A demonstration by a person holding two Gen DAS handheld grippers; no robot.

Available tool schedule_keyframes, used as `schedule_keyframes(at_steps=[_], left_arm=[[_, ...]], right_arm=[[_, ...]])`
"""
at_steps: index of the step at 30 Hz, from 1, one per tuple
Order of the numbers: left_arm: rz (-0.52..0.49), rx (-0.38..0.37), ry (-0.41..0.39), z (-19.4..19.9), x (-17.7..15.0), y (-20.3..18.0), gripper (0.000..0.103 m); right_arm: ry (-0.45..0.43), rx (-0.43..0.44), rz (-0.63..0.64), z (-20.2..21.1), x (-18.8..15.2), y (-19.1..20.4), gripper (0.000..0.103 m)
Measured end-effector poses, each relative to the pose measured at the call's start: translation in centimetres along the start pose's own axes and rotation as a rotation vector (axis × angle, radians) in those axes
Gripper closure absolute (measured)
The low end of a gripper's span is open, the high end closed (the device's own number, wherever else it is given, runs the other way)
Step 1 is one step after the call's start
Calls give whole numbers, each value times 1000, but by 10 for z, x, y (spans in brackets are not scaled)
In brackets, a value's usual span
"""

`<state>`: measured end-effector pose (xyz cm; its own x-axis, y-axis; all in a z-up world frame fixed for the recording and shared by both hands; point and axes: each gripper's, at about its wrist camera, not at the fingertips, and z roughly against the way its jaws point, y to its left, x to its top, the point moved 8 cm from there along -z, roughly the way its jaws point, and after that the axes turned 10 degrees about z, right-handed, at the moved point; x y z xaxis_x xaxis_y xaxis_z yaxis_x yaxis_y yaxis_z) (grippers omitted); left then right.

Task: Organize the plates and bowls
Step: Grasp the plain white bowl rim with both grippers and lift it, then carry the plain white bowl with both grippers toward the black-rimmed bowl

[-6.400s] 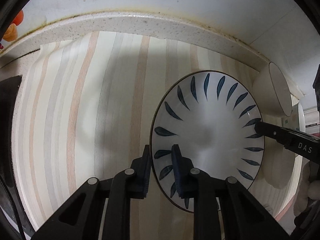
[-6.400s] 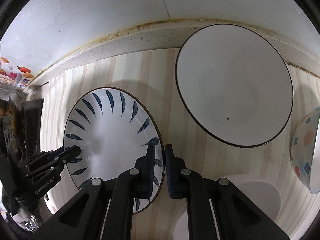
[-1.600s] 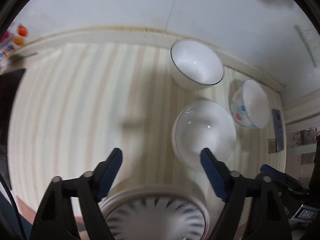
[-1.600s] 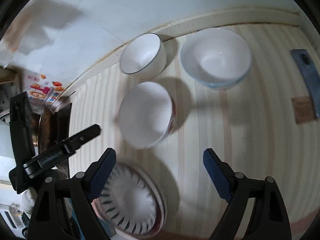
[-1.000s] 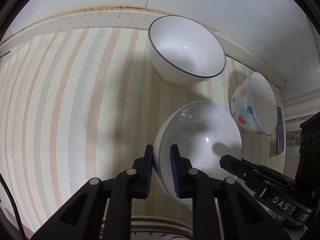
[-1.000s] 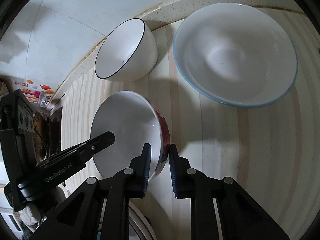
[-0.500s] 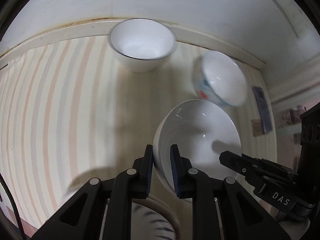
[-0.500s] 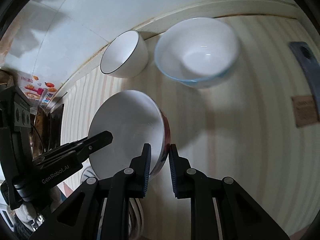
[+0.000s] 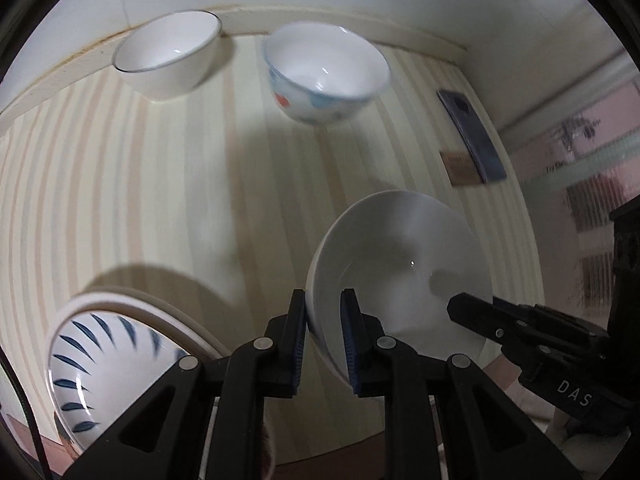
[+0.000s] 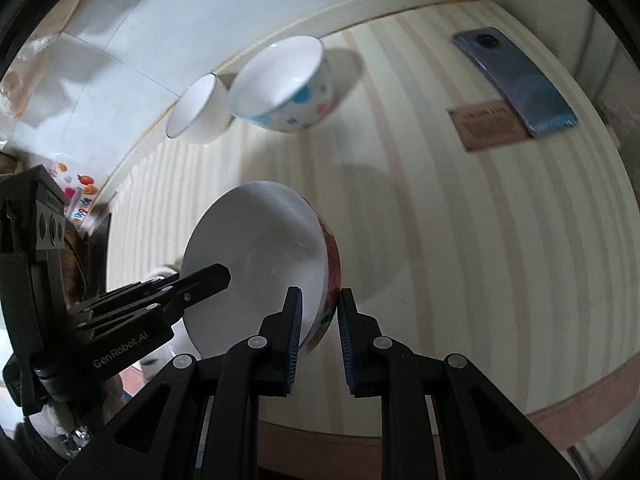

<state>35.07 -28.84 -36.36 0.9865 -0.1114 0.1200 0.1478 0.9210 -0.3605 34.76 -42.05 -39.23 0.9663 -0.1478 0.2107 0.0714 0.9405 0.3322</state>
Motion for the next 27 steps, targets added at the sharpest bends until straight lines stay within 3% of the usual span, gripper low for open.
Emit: schedule_keyframes(at_steps=[11,27], left_arm=[[-61,64,57,-33,-30,-11,88],[-75,85,60,-35,-37,-12,88]], right_arm=[[46,-14,-30,-16,-27,-19,83],[87,-7,-40,-25,-39,-22,83]])
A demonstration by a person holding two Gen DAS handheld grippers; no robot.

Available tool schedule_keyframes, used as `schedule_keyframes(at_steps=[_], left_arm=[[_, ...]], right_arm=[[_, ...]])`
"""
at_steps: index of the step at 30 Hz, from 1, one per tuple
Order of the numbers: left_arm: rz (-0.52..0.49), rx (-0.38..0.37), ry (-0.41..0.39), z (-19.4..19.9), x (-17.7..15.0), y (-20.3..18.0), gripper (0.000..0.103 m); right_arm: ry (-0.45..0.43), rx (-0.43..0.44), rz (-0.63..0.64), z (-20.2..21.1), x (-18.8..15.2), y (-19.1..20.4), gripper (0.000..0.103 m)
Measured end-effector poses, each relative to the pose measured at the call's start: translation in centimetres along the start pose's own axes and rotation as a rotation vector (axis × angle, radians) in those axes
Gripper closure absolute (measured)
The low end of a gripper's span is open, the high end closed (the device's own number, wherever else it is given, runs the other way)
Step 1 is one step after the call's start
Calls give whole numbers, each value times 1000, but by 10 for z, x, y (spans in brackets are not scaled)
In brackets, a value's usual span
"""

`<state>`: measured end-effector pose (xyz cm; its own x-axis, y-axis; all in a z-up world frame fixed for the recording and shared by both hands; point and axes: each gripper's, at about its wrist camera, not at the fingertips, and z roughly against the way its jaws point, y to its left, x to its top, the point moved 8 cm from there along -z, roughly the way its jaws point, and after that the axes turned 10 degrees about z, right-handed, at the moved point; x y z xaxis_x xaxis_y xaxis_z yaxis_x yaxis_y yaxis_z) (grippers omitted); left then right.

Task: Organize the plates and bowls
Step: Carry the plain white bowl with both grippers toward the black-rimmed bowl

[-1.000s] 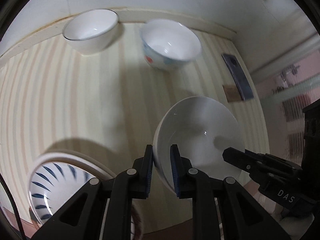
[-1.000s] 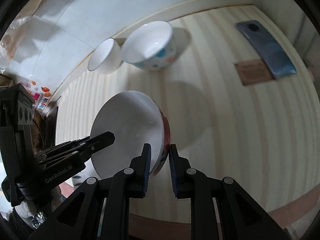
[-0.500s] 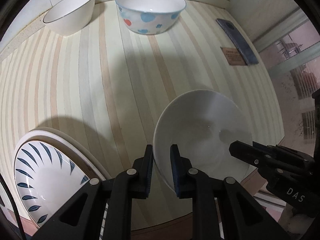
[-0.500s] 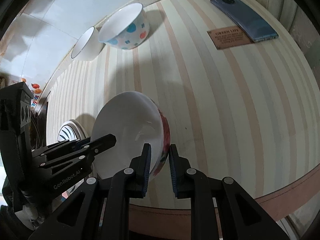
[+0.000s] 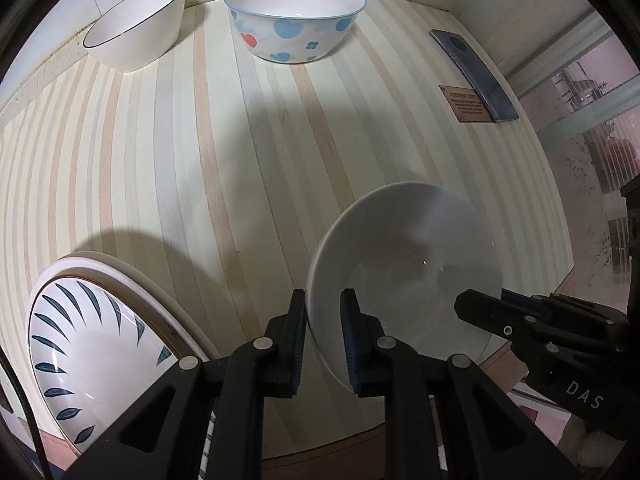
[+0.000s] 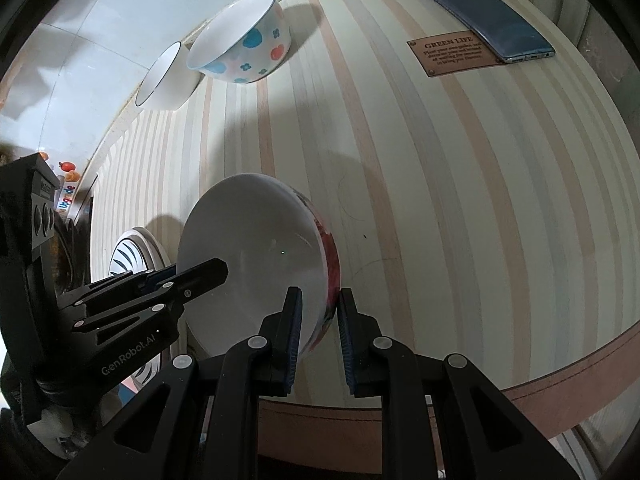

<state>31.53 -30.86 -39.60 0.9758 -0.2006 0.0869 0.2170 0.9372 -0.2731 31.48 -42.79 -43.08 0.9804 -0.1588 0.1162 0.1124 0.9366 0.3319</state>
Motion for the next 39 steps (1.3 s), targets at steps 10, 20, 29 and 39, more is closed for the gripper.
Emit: schedule_keyframes(at_steps=[10,20,29,39], left_arm=[[79,-73,-83,71,29,8,80],[202,-125,-153,51,159,33,68],[262,-179,-63,-4,207,44,72],[231,-122,-92,-8,206,43,83]], right_arm=[[-35,125,-64,40,29,-9,61],[-168,156,-42,36,166,-9,54],[-111,188,-97,-40,239,-19,75],[-118,140,-36,-43,242,-9,85]])
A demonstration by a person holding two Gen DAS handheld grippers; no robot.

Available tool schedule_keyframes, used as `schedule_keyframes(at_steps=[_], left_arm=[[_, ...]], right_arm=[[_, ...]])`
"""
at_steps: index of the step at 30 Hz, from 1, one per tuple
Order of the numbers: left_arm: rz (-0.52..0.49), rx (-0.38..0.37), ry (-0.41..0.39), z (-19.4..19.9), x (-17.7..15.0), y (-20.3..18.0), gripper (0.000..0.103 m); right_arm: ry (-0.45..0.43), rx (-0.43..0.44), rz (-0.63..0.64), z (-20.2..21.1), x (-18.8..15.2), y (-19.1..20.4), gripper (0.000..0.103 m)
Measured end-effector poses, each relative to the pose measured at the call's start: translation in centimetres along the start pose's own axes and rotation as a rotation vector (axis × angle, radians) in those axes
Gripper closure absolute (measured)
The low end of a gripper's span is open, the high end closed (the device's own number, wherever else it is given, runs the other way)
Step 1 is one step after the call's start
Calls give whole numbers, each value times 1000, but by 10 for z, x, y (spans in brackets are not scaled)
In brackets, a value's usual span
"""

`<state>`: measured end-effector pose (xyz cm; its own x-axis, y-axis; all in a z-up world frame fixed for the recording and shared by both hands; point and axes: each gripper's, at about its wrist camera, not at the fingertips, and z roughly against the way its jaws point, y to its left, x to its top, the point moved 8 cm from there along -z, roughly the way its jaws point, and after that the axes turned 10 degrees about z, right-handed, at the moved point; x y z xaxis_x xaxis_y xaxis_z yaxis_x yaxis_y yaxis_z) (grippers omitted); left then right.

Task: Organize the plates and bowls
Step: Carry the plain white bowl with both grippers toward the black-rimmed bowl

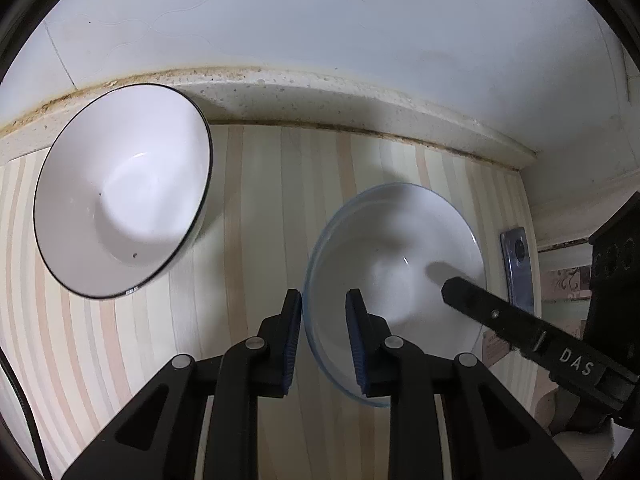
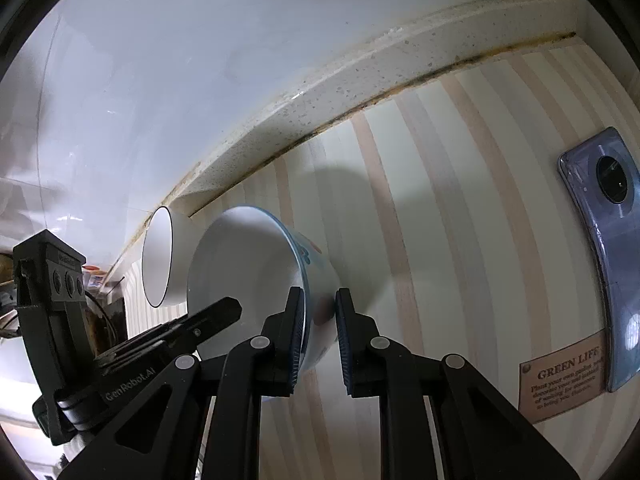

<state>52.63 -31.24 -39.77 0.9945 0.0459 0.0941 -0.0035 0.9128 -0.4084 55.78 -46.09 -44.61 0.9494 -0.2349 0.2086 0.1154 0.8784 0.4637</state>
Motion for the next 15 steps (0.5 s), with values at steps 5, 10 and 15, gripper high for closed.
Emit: schedule_keyframes(at_steps=[5,10,15], left_arm=[[-15,-3,-13,10,-5,-4,83],[-28,-24,-27,36,-17,-8,83],[-63,-29,-42,67,-37,-14,83]], right_arm=[[-14,-11,13,10,-2,7,85],[-31,-14,22,31,-12,19,85],[-45,-13,33,60,-34,35,85]])
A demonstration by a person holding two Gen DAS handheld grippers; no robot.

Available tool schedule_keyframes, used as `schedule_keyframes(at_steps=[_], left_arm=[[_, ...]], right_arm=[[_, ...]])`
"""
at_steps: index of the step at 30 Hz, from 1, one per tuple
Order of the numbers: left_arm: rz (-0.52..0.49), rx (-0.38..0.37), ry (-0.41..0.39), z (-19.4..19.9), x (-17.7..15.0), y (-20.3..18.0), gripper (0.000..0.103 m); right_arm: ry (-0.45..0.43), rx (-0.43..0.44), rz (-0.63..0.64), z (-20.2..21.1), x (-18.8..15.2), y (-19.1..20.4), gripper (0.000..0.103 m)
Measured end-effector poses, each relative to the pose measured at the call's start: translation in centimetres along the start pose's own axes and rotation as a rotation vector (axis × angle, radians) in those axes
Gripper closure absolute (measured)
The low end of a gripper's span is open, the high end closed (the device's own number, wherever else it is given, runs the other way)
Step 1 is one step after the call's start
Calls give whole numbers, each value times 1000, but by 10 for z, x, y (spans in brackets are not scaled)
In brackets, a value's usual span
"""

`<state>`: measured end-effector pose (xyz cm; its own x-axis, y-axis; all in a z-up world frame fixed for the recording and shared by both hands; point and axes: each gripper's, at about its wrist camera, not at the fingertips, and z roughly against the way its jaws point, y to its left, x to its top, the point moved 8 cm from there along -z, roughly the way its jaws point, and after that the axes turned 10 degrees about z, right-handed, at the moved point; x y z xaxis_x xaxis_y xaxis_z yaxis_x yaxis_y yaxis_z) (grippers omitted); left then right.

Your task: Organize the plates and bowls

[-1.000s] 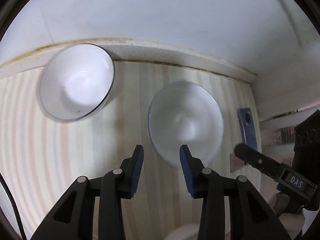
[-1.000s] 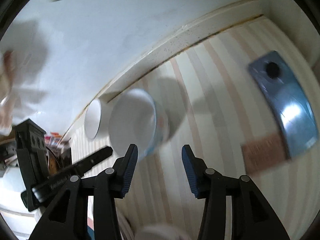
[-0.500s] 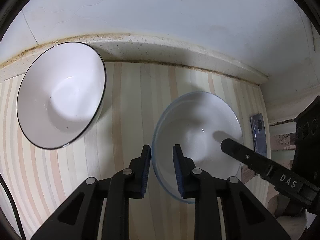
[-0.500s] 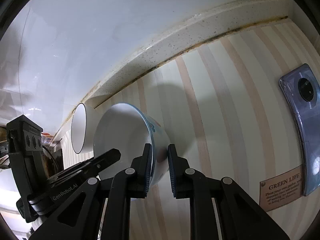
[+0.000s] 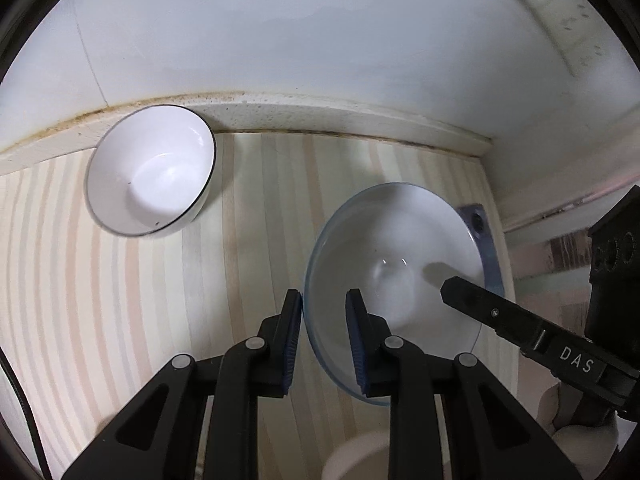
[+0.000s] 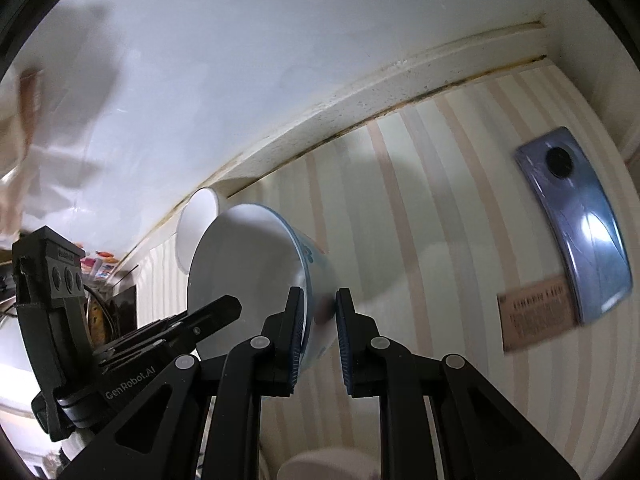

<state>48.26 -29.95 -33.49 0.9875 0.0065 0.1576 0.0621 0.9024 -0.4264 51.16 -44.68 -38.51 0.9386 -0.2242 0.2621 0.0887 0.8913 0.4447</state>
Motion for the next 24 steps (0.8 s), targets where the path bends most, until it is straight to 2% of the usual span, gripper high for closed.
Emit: schedule_keyframes(at_steps=[6,12,17,24], left_arm=[[-52,6,-1,34,-32,-9,83],[-73,-1,43,53,-80,-9,83],[-88,-6,81,49,-112,-10,83],[-101,30,120,31,-141,-9,83]], right_arm=[[-5,-1,1,35,-39,19,85],[11,-11,-13,61,-93,24,85],[41,-27,-52,67,-139,15,85],[69,-47,-73,63,-179,5,85]])
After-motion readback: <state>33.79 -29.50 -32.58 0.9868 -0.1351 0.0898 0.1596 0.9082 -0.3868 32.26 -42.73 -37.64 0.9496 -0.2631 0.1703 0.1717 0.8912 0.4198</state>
